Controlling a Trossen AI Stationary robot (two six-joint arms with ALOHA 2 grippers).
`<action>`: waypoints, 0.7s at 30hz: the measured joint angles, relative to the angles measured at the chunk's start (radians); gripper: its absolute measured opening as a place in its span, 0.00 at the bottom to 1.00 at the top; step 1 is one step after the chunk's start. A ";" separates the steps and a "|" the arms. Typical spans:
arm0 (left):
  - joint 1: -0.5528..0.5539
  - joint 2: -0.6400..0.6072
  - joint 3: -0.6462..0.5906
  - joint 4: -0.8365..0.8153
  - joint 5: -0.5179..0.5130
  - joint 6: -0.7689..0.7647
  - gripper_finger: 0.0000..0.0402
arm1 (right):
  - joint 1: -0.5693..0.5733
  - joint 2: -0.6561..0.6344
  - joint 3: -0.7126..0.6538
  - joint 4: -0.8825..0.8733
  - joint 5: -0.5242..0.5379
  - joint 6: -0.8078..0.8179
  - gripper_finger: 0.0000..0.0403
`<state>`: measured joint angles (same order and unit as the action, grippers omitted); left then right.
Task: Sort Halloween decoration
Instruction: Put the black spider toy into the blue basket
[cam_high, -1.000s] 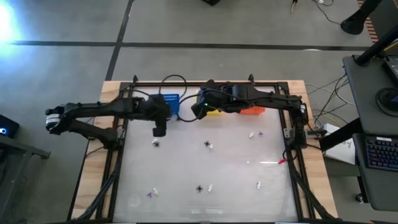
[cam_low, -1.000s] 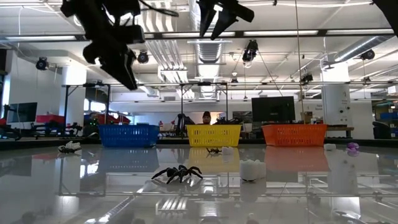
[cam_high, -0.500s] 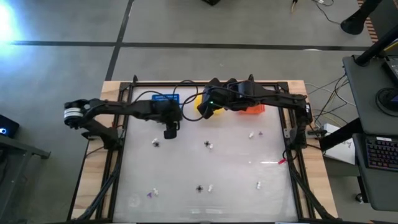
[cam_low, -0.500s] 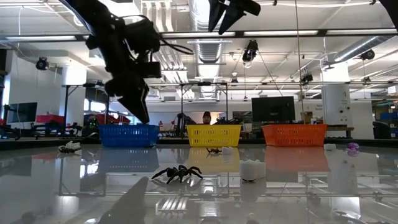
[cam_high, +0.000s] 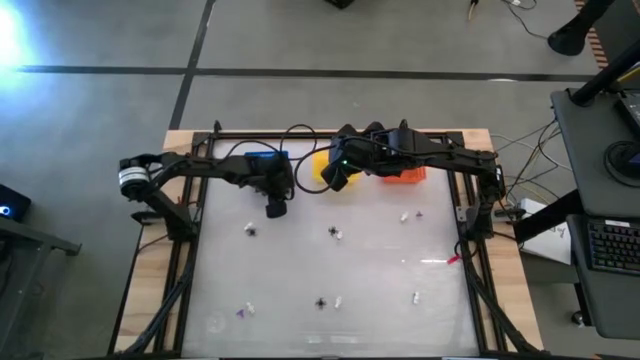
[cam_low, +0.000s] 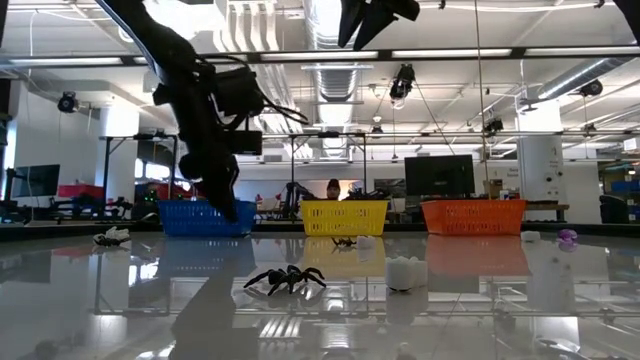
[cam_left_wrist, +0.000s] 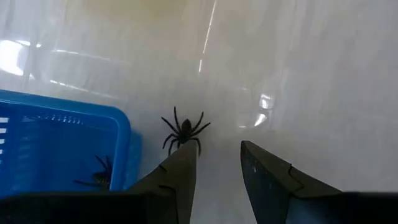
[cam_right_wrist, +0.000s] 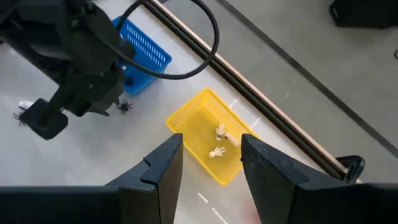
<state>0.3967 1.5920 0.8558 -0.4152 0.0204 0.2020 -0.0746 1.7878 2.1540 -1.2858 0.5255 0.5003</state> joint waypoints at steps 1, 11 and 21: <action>0.001 0.010 0.000 0.006 0.000 0.000 0.27 | 0.000 0.000 0.000 -0.001 0.000 -0.004 0.39; 0.038 0.090 0.001 0.058 -0.059 -0.013 0.27 | 0.000 0.000 0.000 -0.022 0.000 -0.013 0.39; 0.057 0.095 0.002 0.058 -0.017 -0.032 0.19 | 0.000 0.000 0.000 -0.022 0.000 -0.028 0.39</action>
<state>0.4541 1.6875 0.8577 -0.3576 0.0035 0.1703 -0.0747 1.7874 2.1540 -1.3075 0.5251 0.4722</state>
